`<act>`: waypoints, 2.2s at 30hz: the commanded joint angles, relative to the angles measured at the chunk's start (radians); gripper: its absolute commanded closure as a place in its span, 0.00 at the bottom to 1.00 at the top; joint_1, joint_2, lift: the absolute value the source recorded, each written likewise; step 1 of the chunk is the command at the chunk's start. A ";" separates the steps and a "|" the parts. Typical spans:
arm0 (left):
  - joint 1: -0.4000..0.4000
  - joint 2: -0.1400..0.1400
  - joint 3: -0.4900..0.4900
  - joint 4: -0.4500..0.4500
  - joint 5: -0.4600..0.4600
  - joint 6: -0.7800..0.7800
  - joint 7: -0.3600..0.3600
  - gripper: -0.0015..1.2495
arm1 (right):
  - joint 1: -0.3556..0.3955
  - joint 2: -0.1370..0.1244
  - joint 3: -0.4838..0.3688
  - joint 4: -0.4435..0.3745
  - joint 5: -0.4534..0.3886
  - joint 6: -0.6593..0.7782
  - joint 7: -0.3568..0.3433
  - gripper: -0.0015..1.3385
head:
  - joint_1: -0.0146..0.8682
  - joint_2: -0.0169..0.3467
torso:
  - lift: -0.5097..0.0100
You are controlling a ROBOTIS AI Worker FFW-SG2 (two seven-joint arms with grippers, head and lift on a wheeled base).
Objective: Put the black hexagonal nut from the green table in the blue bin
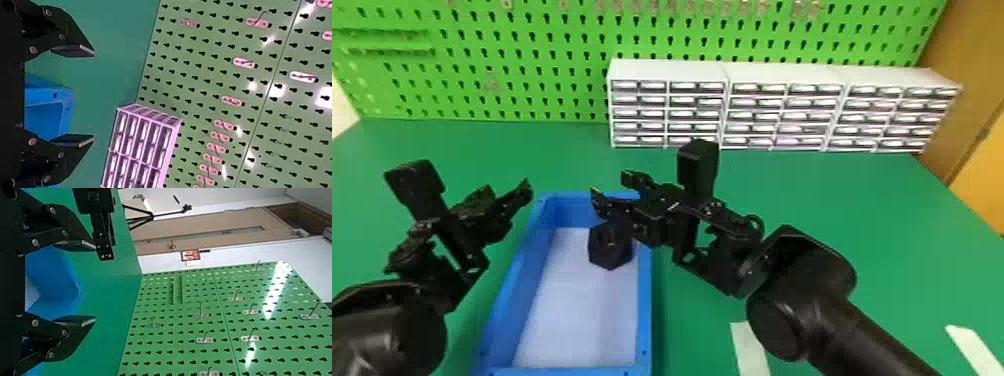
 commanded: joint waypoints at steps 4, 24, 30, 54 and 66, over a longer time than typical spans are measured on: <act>0.000 0.000 0.002 0.000 0.001 -0.001 0.000 0.38 | 0.022 0.009 -0.051 -0.002 0.019 0.020 0.008 0.43 | 0.80 0.07 | 0.79; 0.003 0.000 0.008 0.000 0.003 0.000 0.000 0.38 | 0.128 0.052 -0.286 -0.022 0.147 0.088 0.071 0.40 | 0.80 0.07 | 0.79; 0.003 0.002 0.008 0.000 0.005 -0.001 -0.002 0.38 | 0.172 0.072 -0.390 -0.038 0.193 0.109 0.088 0.39 | 0.80 0.07 | 0.79; -0.006 0.000 0.012 -0.002 0.005 0.000 -0.008 0.38 | 0.301 0.194 -0.866 -0.068 0.321 0.138 0.214 0.39 | 0.80 0.07 | 0.79; -0.004 0.005 0.025 -0.008 0.005 -0.001 -0.011 0.38 | 0.333 0.227 -1.006 -0.068 0.342 0.138 0.234 0.27 | 0.80 0.07 | 0.79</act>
